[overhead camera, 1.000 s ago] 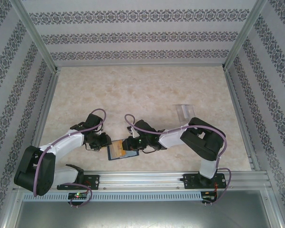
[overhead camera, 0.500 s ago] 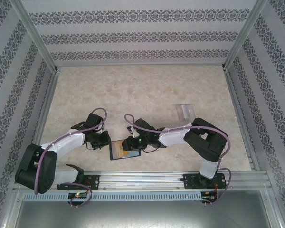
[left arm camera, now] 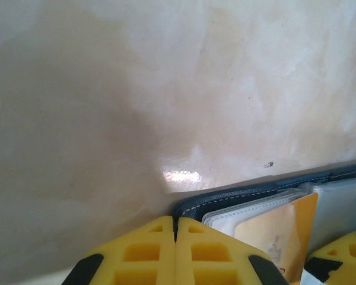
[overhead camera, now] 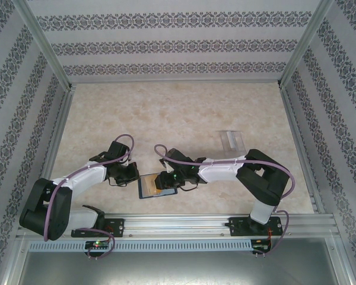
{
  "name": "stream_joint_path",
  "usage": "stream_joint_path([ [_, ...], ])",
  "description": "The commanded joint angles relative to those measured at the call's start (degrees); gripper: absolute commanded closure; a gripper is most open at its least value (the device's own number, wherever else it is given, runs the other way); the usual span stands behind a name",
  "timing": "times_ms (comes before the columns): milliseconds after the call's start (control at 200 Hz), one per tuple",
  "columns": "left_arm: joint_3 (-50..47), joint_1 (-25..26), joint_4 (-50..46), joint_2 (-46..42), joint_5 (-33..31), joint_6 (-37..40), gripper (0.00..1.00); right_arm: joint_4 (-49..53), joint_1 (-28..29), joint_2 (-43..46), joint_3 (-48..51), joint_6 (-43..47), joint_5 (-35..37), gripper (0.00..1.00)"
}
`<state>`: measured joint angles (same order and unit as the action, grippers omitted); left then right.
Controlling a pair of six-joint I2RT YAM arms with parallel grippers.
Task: Put the credit cards into the card holder
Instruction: Insert the credit card into the card slot.
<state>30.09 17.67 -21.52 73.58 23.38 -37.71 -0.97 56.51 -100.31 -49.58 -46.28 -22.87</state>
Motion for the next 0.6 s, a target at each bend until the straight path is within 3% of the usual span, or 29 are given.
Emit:
stream_joint_path([
  [0,-0.6,0.59,1.23,0.59,0.56,0.02,1.0,2.55,1.18,0.44,-1.85,1.58,1.35,0.71],
  [295,-1.3,0.58,0.84,-0.82,0.17,-0.48,1.0,1.52,2.66,-2.37,-4.7,1.02,-0.05,0.74],
  [485,-1.42,0.61,0.14,-1.65,-0.09,-0.3,1.0,3.08,2.9,-1.21,-4.91,1.2,1.71,0.69],
  [600,-2.23,0.56,1.43,-2.13,0.07,-0.8,1.0,6.42,2.9,0.03,-4.92,2.06,5.14,0.58],
])
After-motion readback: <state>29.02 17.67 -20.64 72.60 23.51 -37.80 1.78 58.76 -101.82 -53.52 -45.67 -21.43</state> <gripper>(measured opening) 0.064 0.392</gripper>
